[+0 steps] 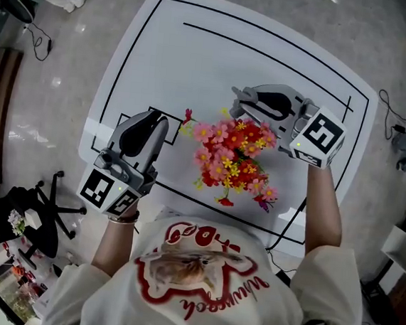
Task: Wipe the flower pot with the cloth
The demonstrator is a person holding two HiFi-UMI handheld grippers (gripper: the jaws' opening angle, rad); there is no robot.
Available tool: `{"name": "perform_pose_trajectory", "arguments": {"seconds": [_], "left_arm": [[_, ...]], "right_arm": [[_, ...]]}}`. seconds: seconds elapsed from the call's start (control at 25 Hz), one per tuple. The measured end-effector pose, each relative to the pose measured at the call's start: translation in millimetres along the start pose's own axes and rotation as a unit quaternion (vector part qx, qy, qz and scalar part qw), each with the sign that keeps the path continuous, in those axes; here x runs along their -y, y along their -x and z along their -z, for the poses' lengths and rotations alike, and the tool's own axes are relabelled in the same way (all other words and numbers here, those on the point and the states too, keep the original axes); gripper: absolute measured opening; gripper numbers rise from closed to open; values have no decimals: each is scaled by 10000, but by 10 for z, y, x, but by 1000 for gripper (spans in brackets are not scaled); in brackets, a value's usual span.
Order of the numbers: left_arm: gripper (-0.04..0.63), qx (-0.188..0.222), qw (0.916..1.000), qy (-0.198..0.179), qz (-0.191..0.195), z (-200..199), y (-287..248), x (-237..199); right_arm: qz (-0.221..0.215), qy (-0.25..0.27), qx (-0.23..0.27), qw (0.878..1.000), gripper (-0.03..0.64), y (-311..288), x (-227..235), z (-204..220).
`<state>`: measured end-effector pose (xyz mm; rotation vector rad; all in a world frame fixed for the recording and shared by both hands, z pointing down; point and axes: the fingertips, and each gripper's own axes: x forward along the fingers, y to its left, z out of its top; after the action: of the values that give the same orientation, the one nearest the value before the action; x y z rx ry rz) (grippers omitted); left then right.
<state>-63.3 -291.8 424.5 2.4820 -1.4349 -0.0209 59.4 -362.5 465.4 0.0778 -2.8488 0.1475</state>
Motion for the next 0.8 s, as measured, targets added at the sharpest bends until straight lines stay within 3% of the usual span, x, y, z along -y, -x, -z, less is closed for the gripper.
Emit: {"name": "perform_pose_trajectory", "arguments": {"seconds": [0.8], "left_arm": [[61, -188, 9998, -10, -27, 156, 127, 50]], "right_arm": [[-701, -73, -302, 9971, 54, -175, -186, 268]]}}
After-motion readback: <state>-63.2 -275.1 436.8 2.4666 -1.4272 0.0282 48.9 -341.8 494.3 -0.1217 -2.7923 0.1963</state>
